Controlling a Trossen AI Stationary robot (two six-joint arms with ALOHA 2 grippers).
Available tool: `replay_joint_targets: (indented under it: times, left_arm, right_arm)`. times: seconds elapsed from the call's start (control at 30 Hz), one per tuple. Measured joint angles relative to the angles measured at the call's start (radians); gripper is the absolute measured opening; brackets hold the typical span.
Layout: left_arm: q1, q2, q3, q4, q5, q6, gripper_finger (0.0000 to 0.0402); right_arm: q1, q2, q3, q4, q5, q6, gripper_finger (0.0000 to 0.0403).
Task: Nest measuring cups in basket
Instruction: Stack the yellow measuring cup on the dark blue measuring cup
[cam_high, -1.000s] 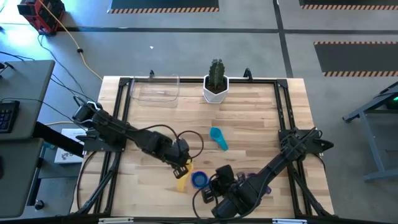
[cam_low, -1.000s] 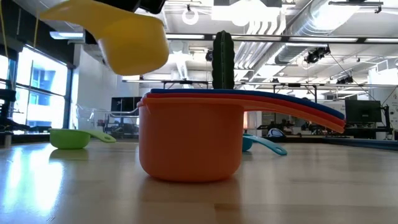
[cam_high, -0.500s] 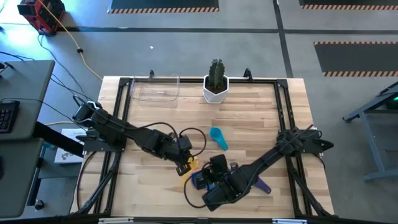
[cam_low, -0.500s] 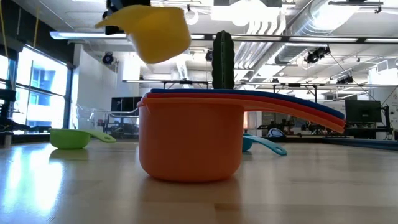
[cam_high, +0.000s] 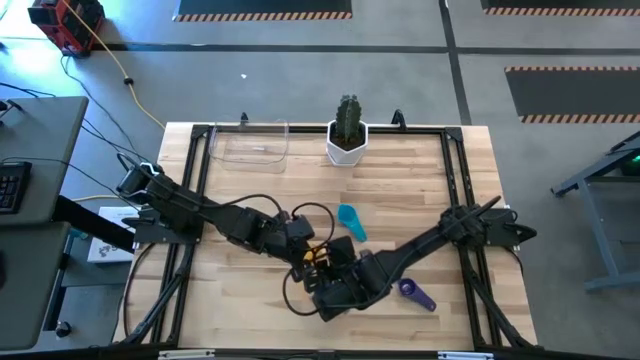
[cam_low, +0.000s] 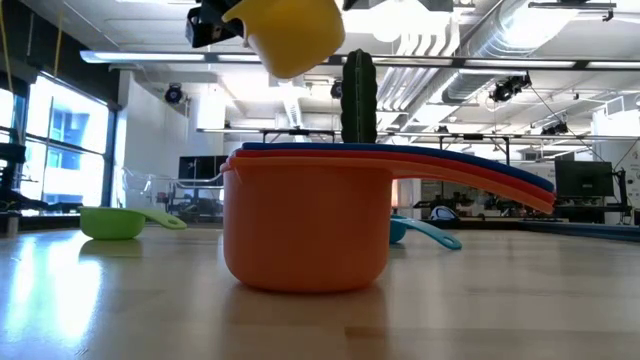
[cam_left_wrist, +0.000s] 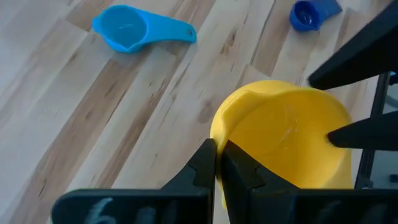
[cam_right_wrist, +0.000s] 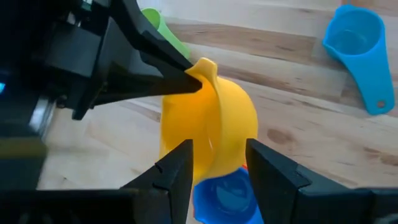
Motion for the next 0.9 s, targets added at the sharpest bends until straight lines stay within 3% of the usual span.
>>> replay_joint_targets:
  times: [0.6,0.9]
  left_arm:
    - [-0.001,0.0,0.0,0.017,-0.015,0.052,0.0003]
    - [-0.007,0.001,0.0,0.027,-0.036,0.139,0.0003]
  right_arm:
    - [-0.022,0.0,0.0,-0.033,-0.081,-0.022,0.0106]
    - [-0.023,0.0,0.0,-0.044,-0.11,-0.046,0.0047]
